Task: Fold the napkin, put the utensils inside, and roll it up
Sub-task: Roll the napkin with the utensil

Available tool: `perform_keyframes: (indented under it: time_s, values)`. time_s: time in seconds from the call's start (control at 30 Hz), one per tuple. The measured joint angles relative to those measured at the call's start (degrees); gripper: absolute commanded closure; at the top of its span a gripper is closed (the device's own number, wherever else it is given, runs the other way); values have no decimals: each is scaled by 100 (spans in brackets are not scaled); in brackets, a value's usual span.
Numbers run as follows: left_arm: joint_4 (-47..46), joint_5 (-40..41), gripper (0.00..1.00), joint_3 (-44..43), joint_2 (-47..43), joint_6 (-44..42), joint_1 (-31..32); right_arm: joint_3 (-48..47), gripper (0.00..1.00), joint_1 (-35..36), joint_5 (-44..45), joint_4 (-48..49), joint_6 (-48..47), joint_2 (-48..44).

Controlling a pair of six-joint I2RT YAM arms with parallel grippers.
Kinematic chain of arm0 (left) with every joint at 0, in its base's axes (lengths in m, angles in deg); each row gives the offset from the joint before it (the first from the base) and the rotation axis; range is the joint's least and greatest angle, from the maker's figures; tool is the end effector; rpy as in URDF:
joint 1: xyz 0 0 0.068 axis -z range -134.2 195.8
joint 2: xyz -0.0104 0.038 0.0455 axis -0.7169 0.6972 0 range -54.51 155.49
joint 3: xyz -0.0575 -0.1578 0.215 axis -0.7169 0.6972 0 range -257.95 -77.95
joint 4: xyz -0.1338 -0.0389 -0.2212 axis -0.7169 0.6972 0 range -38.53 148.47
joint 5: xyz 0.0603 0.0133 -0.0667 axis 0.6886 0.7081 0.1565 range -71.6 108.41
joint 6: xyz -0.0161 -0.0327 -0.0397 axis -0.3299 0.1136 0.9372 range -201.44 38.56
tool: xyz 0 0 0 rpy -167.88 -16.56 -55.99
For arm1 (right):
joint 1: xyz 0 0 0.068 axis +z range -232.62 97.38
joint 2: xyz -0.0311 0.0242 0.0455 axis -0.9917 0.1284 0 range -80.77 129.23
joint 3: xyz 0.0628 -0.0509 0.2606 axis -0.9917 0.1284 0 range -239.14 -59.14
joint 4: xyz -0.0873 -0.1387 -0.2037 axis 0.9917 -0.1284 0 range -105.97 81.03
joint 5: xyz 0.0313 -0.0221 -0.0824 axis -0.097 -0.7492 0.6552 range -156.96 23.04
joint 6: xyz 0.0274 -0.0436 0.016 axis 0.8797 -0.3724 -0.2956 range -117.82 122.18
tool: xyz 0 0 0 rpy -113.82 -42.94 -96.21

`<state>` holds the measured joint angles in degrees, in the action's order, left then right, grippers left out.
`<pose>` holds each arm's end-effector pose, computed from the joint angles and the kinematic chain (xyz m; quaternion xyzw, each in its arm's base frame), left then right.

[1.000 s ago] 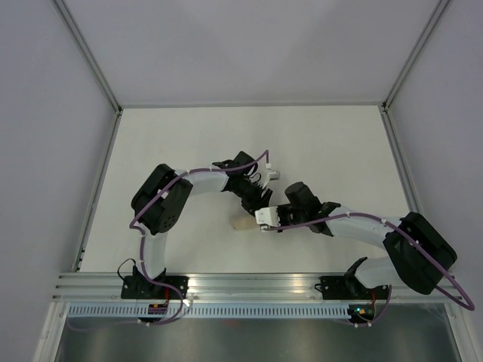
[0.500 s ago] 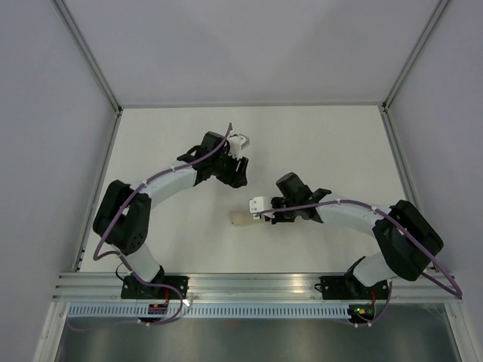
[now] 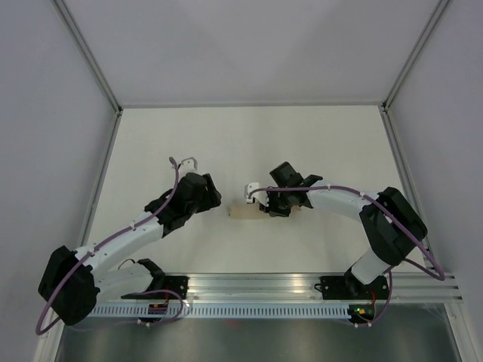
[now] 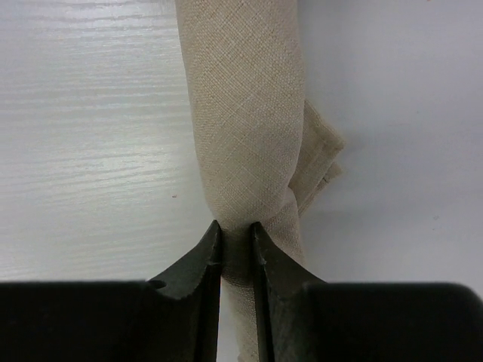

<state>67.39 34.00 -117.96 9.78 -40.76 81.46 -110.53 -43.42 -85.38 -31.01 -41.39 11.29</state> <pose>0.1975 -0.1299 0.2354 -0.0964 0.8953 -0.1610 0.4040 0.2283 0.2007 0.1675 -0.6626 0.6947 0.1465 0.2386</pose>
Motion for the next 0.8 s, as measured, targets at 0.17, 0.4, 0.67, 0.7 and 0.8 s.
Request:
perform_keyframes:
  time_s: [0.17, 0.4, 0.67, 0.7, 0.8]
  values:
    - [66, 940, 31, 442, -81, 1113, 1051, -380, 84, -190, -275, -319, 313, 299]
    - [-267, 1617, 30, 435, 903, 1751, 2061, -981, 85, -527, -807, -852, 721, 793]
    - [-715, 1740, 32, 197, 1803, 2214, 2291, -1493, 85, -874, -1335, -1327, 1104, 1252]
    - [-756, 1740, 32, 118, 1915, 2245, 2293, -1552, 85, -914, -1403, -1384, 1150, 1305]
    - [-885, 1740, 32, -214, 2337, 2312, 2297, -1681, 85, -990, -1569, -1493, 1285, 1434]
